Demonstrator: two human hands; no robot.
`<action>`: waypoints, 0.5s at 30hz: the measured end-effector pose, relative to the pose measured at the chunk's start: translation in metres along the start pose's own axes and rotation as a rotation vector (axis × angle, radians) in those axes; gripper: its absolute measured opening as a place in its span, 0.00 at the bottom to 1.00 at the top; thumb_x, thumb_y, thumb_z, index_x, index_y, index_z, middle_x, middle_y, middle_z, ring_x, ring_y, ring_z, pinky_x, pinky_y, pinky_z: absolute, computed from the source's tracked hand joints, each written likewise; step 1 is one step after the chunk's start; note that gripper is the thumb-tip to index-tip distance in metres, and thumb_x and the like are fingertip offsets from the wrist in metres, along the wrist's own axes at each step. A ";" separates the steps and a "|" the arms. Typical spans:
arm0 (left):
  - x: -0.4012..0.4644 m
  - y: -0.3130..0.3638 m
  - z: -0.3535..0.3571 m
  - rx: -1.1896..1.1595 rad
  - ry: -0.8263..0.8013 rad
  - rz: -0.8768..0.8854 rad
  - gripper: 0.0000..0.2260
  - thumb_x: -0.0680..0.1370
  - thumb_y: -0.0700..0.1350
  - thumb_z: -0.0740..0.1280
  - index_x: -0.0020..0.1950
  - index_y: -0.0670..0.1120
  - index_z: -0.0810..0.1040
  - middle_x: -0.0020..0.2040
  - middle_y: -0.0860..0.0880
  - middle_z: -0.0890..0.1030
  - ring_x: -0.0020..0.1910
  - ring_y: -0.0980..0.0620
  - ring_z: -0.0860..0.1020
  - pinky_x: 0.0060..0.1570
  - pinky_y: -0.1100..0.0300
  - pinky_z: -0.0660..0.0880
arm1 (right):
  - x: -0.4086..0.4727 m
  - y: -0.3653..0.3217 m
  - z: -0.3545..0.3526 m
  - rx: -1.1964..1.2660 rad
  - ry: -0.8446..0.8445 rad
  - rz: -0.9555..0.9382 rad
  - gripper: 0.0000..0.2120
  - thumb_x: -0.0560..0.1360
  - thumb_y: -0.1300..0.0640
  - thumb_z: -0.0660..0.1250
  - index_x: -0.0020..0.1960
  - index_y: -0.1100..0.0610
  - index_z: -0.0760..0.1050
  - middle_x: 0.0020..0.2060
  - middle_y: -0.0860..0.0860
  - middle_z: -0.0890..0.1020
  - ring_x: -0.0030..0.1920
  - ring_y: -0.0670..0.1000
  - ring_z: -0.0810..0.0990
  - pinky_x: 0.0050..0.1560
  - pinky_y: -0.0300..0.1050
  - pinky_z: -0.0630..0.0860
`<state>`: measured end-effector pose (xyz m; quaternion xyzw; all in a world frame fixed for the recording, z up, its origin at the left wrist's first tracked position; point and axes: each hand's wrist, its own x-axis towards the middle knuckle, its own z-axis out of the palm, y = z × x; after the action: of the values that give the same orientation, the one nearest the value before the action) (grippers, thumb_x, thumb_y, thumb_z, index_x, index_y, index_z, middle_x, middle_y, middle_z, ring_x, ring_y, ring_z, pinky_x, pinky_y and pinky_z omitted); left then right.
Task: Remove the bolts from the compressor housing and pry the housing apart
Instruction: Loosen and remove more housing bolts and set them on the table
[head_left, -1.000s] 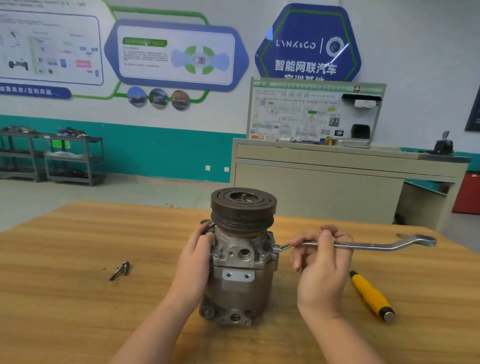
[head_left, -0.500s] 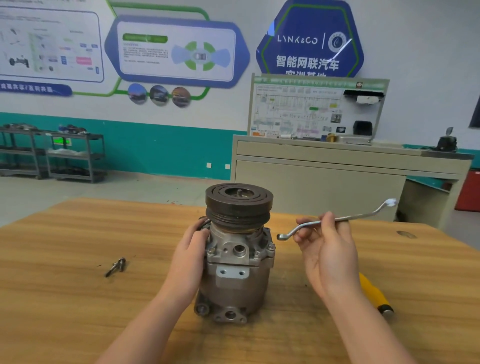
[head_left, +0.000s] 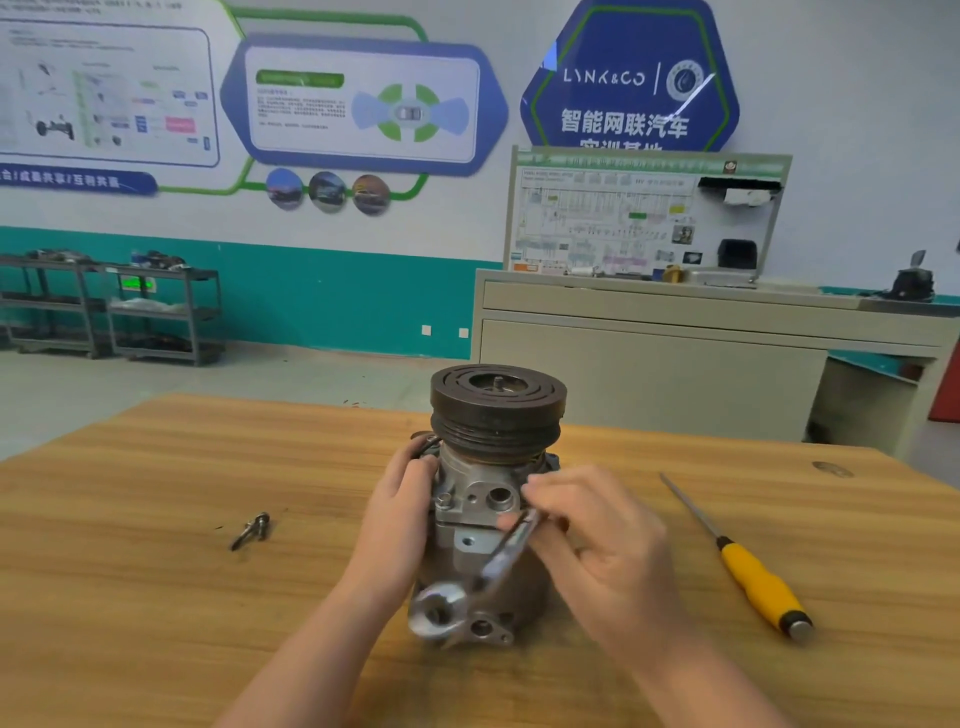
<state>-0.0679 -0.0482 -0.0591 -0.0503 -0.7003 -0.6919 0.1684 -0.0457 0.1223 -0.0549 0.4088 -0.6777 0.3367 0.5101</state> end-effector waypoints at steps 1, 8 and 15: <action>0.000 0.000 0.000 0.011 -0.005 0.008 0.11 0.84 0.45 0.55 0.56 0.59 0.74 0.49 0.65 0.80 0.50 0.70 0.77 0.43 0.73 0.71 | -0.002 0.000 0.002 -0.042 -0.019 -0.044 0.04 0.76 0.57 0.66 0.49 0.56 0.77 0.42 0.53 0.80 0.42 0.49 0.82 0.46 0.38 0.78; -0.002 0.003 0.001 -0.002 0.022 -0.020 0.14 0.83 0.46 0.56 0.63 0.58 0.75 0.55 0.63 0.79 0.55 0.68 0.75 0.51 0.68 0.70 | -0.001 -0.002 0.002 0.236 0.441 0.368 0.07 0.83 0.53 0.52 0.53 0.43 0.68 0.37 0.53 0.80 0.30 0.46 0.76 0.33 0.37 0.74; -0.004 0.006 0.001 -0.013 0.018 -0.029 0.13 0.83 0.46 0.56 0.63 0.57 0.74 0.59 0.59 0.79 0.58 0.63 0.74 0.52 0.64 0.69 | 0.022 0.025 -0.015 0.983 0.664 1.259 0.08 0.84 0.60 0.52 0.49 0.58 0.68 0.30 0.57 0.81 0.22 0.48 0.73 0.23 0.38 0.71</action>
<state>-0.0621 -0.0463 -0.0545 -0.0349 -0.6947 -0.6994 0.1644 -0.0650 0.1419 -0.0303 0.0120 -0.3715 0.9135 0.1654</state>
